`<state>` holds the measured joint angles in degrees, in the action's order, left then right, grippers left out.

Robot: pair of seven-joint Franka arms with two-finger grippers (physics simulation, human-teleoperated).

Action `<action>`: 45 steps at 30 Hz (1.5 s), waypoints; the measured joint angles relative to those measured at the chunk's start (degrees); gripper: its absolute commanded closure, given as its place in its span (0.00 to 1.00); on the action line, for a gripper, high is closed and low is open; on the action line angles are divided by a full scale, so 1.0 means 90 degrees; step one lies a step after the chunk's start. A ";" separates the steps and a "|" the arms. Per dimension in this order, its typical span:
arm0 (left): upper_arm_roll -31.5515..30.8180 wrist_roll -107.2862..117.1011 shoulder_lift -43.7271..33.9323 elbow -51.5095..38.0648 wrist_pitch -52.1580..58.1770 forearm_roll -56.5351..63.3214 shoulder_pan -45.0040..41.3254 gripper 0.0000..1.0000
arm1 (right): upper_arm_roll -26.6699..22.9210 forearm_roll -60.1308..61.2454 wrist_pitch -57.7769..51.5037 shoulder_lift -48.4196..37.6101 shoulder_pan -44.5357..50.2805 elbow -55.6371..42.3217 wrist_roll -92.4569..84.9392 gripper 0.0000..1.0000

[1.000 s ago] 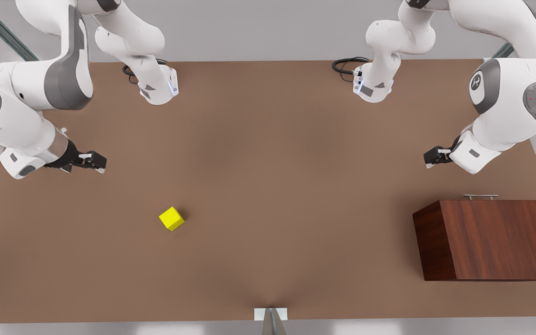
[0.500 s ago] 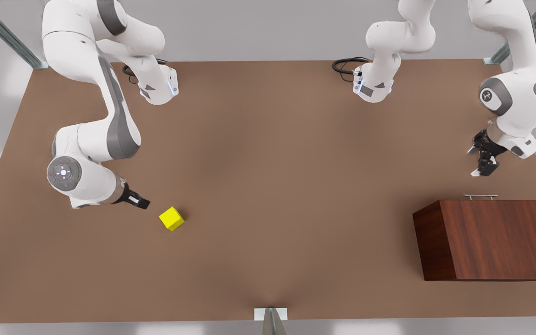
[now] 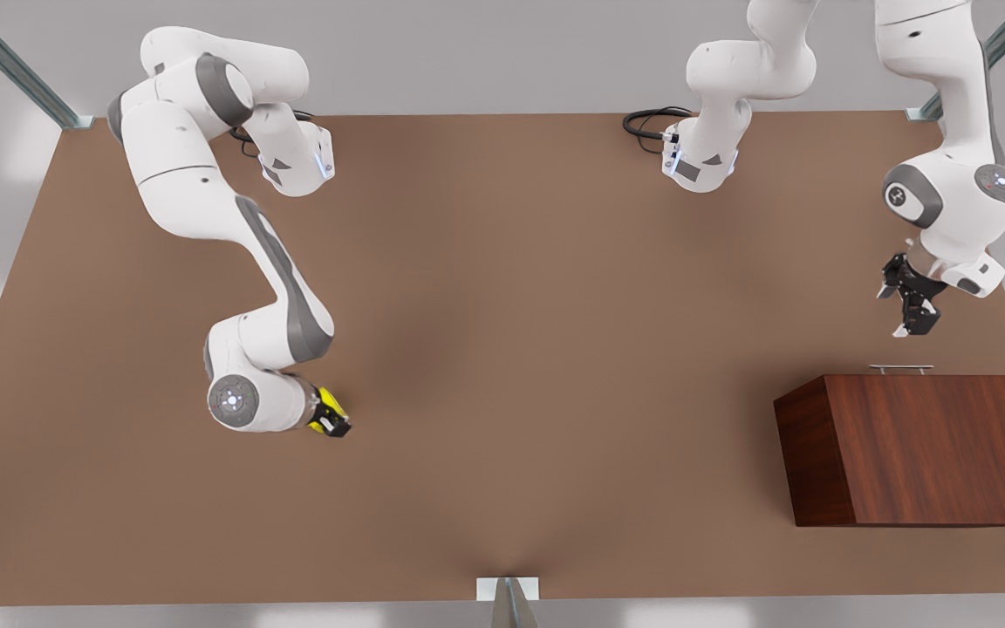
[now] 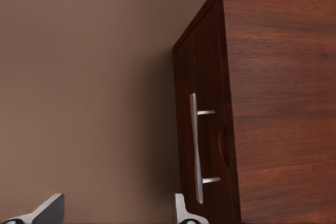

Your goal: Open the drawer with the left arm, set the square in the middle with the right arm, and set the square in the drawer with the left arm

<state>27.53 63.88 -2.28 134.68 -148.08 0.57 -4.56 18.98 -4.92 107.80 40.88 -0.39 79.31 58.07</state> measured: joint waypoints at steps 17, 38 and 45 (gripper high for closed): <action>-0.0042 0.0109 0.1010 -0.0189 -0.1407 -0.0003 0.0292 0.00 | -0.0019 0.0283 0.1811 -0.0234 -0.0561 0.1614 -0.0329 0.00; -0.0255 0.0109 0.1552 -0.0472 -0.1706 -0.0044 0.0283 0.00 | -0.0088 0.0134 0.2720 -0.0011 -0.0455 0.2131 0.0120 0.05; -0.0325 0.0119 0.1562 -0.0424 -0.1451 -0.0061 0.0282 0.00 | -0.0174 0.0068 0.3082 0.0078 -0.0448 0.2125 0.0139 0.19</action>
<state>24.61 64.95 11.78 130.87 -161.14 0.03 -2.02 17.41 -4.31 135.54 41.57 -4.42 98.44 59.32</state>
